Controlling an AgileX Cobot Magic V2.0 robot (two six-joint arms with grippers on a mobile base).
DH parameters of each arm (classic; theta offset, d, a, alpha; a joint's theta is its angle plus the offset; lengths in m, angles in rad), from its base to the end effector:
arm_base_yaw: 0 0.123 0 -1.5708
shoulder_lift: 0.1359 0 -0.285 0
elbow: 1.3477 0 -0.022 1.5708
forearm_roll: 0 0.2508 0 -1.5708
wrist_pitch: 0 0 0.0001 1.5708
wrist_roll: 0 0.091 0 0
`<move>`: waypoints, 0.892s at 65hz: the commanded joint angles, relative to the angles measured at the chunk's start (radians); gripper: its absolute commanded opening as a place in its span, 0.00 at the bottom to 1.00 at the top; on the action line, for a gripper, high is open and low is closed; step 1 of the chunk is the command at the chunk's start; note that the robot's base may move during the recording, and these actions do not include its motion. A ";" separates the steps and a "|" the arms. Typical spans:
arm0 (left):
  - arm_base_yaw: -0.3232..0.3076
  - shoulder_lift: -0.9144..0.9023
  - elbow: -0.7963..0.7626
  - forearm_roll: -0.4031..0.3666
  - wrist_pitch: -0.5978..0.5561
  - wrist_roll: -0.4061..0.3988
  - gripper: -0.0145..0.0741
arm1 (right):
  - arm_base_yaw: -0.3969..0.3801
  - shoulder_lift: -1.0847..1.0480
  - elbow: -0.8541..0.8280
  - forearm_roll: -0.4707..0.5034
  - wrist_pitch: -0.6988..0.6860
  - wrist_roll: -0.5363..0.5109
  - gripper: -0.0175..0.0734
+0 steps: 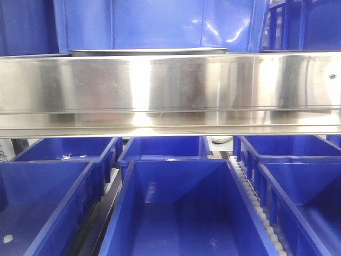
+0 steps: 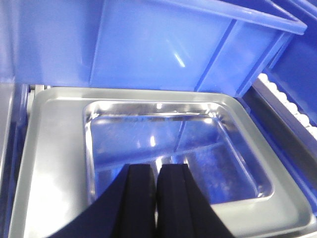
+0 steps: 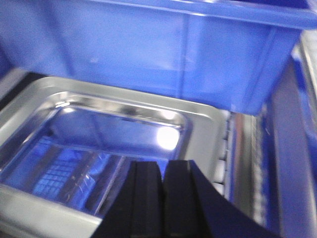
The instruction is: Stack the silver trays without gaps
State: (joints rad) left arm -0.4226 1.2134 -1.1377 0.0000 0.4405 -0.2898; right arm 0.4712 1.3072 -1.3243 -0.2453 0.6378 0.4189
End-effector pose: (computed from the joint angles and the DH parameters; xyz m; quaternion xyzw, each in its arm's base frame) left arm 0.2468 -0.1110 0.3880 0.0558 0.8396 -0.1884 0.5065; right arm 0.2635 0.1194 0.4089 -0.0718 0.8604 0.1107 0.4923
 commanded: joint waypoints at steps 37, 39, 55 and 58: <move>-0.001 -0.469 0.660 0.108 -0.505 0.056 0.17 | 0.002 -0.555 0.723 -0.018 -0.472 -0.022 0.11; -0.001 -0.501 0.679 0.108 -0.505 0.056 0.17 | 0.002 -0.573 0.735 -0.018 -0.472 -0.022 0.11; -0.001 -0.703 0.705 0.108 -0.485 0.056 0.17 | 0.002 -0.727 0.748 -0.018 -0.472 -0.022 0.11; -0.001 -0.732 0.705 0.108 -0.483 0.056 0.17 | 0.002 -0.748 0.748 -0.018 -0.474 -0.022 0.11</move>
State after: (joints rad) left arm -0.4226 0.5285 -0.4328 0.1028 -0.0267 -0.2348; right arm 0.4712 0.5938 -0.5761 -0.2514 0.1926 0.4086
